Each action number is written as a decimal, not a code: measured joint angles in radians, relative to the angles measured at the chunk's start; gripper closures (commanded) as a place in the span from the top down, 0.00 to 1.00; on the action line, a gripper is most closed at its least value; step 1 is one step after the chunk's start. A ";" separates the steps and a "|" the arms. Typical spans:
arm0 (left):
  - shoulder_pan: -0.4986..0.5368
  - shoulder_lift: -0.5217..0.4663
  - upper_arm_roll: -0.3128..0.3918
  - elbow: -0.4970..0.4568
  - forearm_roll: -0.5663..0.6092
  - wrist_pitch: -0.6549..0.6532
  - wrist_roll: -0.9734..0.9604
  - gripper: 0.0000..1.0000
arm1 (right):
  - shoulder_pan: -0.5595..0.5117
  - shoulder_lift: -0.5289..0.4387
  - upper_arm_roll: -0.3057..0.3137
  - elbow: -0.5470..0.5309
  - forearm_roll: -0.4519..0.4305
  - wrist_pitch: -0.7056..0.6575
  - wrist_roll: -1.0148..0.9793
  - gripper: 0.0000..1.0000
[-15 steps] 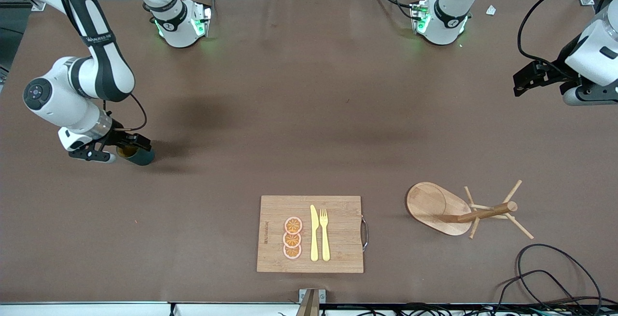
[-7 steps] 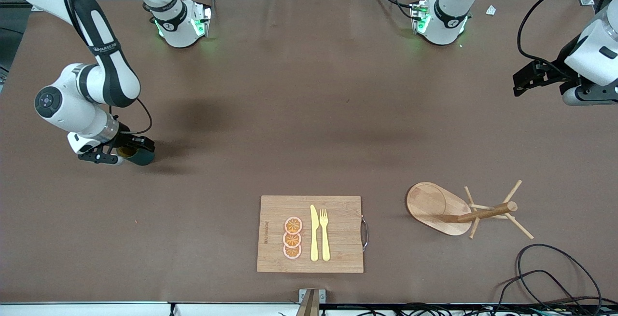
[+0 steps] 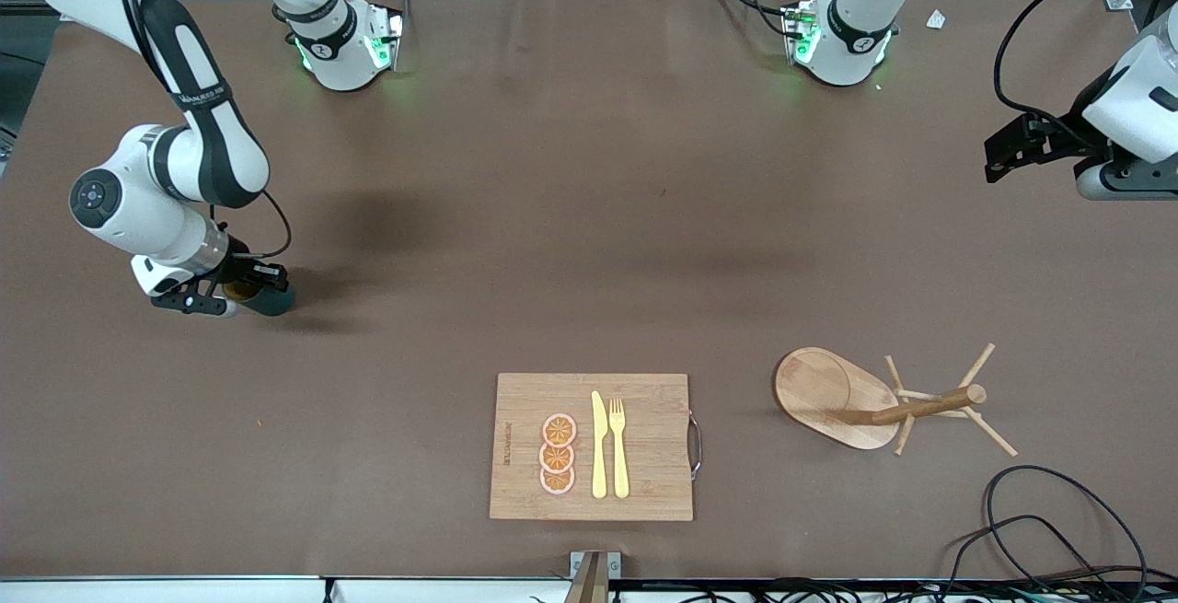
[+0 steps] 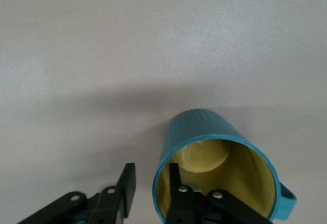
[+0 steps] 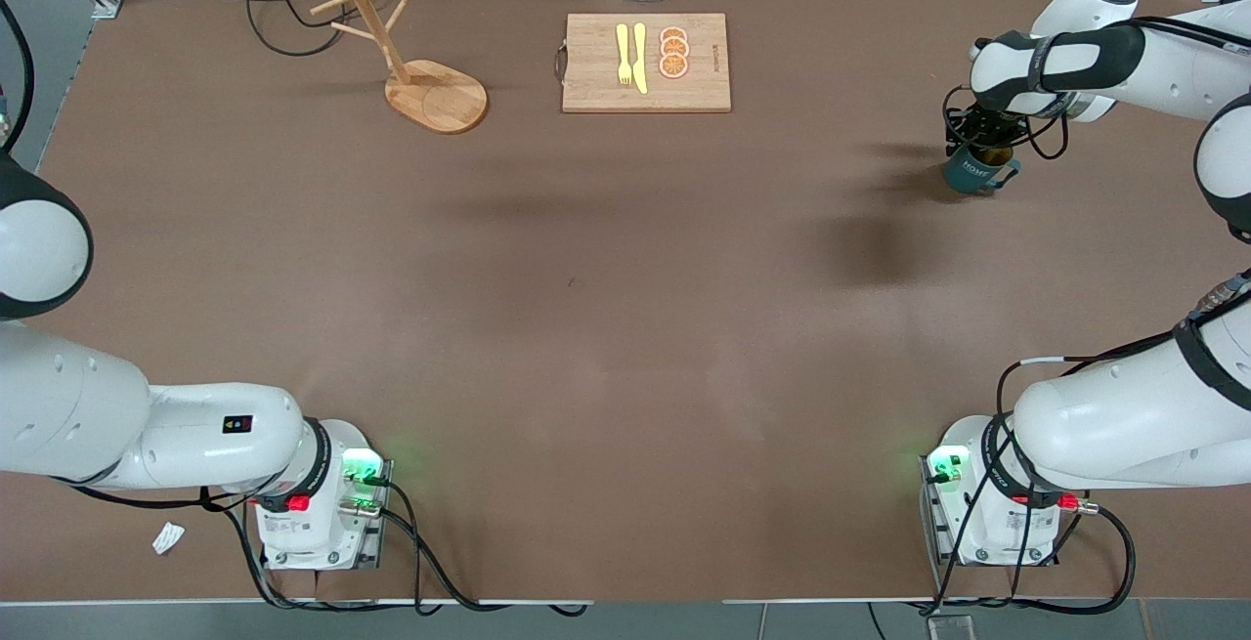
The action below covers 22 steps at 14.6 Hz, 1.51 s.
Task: Pass cup and hang on rack
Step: 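Lift the mug and carry it toward the table middle with the right gripper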
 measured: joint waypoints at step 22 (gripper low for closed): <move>-0.007 0.004 -0.002 0.000 0.000 0.000 0.000 1.00 | 0.290 -0.067 0.016 0.232 0.004 -0.396 0.602 0.02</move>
